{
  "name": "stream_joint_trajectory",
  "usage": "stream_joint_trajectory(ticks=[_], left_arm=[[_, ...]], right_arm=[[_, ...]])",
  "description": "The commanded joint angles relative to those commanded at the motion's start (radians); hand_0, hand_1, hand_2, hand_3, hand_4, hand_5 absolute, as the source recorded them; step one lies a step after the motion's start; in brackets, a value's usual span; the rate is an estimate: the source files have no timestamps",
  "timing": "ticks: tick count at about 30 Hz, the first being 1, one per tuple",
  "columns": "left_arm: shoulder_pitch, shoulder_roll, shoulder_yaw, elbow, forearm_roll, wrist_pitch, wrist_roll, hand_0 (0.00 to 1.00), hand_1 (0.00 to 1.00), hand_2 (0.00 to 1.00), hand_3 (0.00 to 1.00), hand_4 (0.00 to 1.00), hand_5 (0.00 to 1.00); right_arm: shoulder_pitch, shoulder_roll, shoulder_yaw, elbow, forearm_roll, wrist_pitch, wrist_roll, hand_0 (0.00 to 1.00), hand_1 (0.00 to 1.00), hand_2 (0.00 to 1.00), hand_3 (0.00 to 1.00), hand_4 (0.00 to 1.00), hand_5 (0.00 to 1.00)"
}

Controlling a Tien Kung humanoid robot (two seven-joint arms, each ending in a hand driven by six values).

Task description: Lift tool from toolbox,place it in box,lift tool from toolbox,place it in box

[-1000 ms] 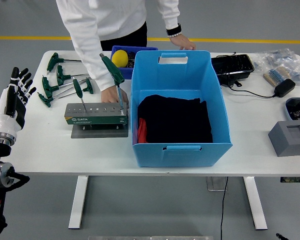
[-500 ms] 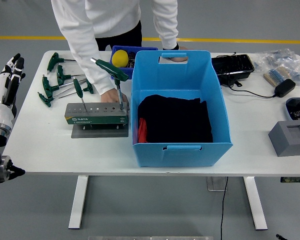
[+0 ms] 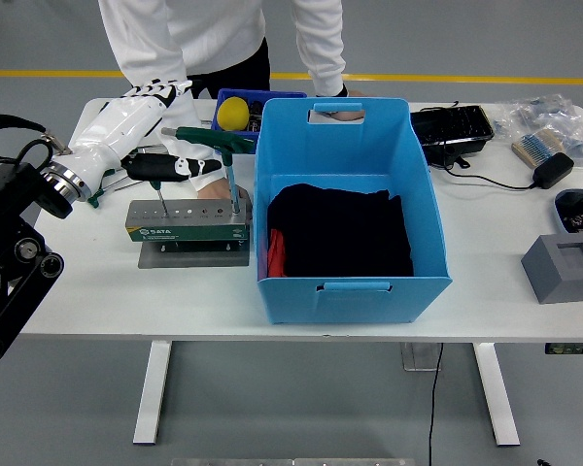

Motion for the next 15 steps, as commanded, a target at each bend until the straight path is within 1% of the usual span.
stream_joint_trajectory(ticks=[1, 3, 5, 6, 8, 11, 12, 15], left_arm=[[-0.017, -0.005, 0.021, 0.009, 0.012, -0.016, 0.018, 0.975, 0.997, 0.998, 0.963, 0.998, 0.67], [-0.042, -0.014, 0.057, 0.026, 0.024, -0.033, 0.047, 0.975, 0.997, 0.998, 0.963, 0.998, 0.67], [-0.065, -0.025, 0.084, 0.047, 0.03, -0.036, 0.067, 0.975, 0.997, 0.998, 0.963, 0.998, 0.67], [-0.082, -0.033, 0.101, 0.064, 0.035, -0.029, 0.077, 0.946, 0.977, 0.982, 0.934, 0.998, 0.662], [-0.108, -0.043, 0.123, 0.091, 0.04, -0.018, 0.09, 0.946, 0.977, 0.982, 0.934, 0.998, 0.662], [-0.146, -0.06, 0.149, 0.134, 0.046, 0.016, 0.107, 0.946, 0.977, 0.982, 0.934, 0.998, 0.662], [-0.155, -0.065, 0.155, 0.146, 0.048, 0.025, 0.112, 0.851, 0.825, 0.788, 0.834, 0.998, 0.676], [-0.184, -0.081, 0.176, 0.186, 0.051, 0.053, 0.126, 0.851, 0.825, 0.788, 0.834, 0.998, 0.676]], right_arm=[[-0.001, 0.0, 0.0, 0.0, 0.0, 0.0, 0.0, 0.62, 0.594, 0.679, 0.575, 0.838, 0.697], [-0.002, 0.001, 0.002, 0.0, -0.003, 0.0, -0.001, 0.62, 0.594, 0.679, 0.575, 0.838, 0.697], [-0.003, 0.001, 0.001, 0.0, -0.006, 0.0, -0.001, 0.62, 0.594, 0.679, 0.575, 0.838, 0.697], [-0.002, 0.0, 0.0, 0.0, -0.005, 0.0, -0.002, 0.62, 0.594, 0.679, 0.575, 0.838, 0.697], [-0.001, 0.0, -0.002, 0.0, -0.002, -0.001, -0.002, 0.62, 0.594, 0.679, 0.575, 0.838, 0.697], [0.001, -0.001, -0.01, 0.0, 0.006, 0.0, 0.0, 0.62, 0.594, 0.679, 0.575, 0.838, 0.697], [0.002, -0.002, -0.011, 0.0, 0.008, 0.0, 0.0, 0.622, 0.595, 0.679, 0.575, 0.838, 0.696], [0.004, -0.003, -0.015, 0.0, 0.013, 0.0, 0.001, 0.622, 0.595, 0.679, 0.575, 0.838, 0.696]])
